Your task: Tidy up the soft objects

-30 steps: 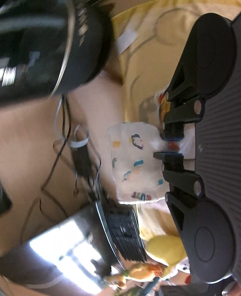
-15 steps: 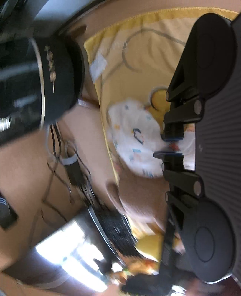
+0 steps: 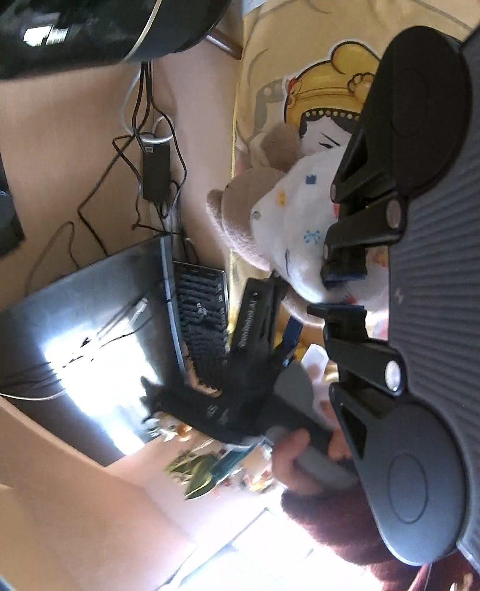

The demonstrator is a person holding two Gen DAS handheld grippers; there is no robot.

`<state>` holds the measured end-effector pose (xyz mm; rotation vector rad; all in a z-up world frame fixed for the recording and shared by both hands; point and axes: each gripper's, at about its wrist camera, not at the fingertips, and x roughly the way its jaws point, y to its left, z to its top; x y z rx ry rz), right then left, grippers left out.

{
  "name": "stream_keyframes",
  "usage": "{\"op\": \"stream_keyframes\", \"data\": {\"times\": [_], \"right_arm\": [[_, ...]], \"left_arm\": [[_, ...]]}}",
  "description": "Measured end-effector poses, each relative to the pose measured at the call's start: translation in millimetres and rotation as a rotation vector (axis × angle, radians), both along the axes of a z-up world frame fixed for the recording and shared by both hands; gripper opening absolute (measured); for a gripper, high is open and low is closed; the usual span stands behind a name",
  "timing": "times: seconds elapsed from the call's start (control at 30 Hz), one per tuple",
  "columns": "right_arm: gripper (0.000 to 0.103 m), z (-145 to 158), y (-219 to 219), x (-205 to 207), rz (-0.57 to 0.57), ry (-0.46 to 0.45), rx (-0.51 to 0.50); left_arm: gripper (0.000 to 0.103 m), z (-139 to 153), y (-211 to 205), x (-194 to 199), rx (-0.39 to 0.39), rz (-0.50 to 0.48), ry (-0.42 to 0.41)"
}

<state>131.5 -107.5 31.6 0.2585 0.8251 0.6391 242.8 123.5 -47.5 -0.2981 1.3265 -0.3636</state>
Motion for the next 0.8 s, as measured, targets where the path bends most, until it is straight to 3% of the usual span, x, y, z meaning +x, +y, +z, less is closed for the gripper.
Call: {"op": "stream_keyframes", "data": {"times": [0.07,0.17,0.3,0.33,0.43,0.5,0.6,0.67,0.7,0.77,0.8], "right_arm": [[0.013,-17,4,6,-0.022,0.036,-0.105],[0.021,-46,-13,15,-0.057,0.132,-0.11],[0.067,-73,-37,28,-0.124,0.212,-0.021],[0.074,-79,-40,30,-0.136,0.227,0.017],[0.078,-96,-45,33,-0.155,0.294,0.133],[0.083,-99,-41,28,-0.154,0.272,0.149],[0.094,-92,-28,19,-0.146,0.148,0.028],[0.093,-85,-25,19,-0.148,0.123,-0.025],[0.086,-82,-27,20,-0.152,0.136,-0.016],[0.069,-78,-31,22,-0.165,0.161,0.006],[0.055,-77,-35,23,-0.18,0.172,0.027]], "left_arm": [[0.102,-2,-1,-3,-0.008,-0.004,0.002],[0.103,-4,-3,-4,-0.017,-0.002,0.007],[0.103,-3,-5,-5,-0.005,0.006,0.015],[0.103,-3,-6,-5,0.0,0.005,0.016],[0.103,-2,-7,-7,0.011,0.008,0.019],[0.103,-3,-6,-7,0.006,0.018,0.022],[0.103,-5,-4,-8,-0.003,0.028,0.025],[0.103,-5,-4,-7,-0.008,0.032,0.025],[0.103,-6,-3,-7,-0.011,0.035,0.026],[0.103,-6,-2,-7,-0.018,0.043,0.027],[0.103,-7,-1,-7,-0.023,0.048,0.027]]}}
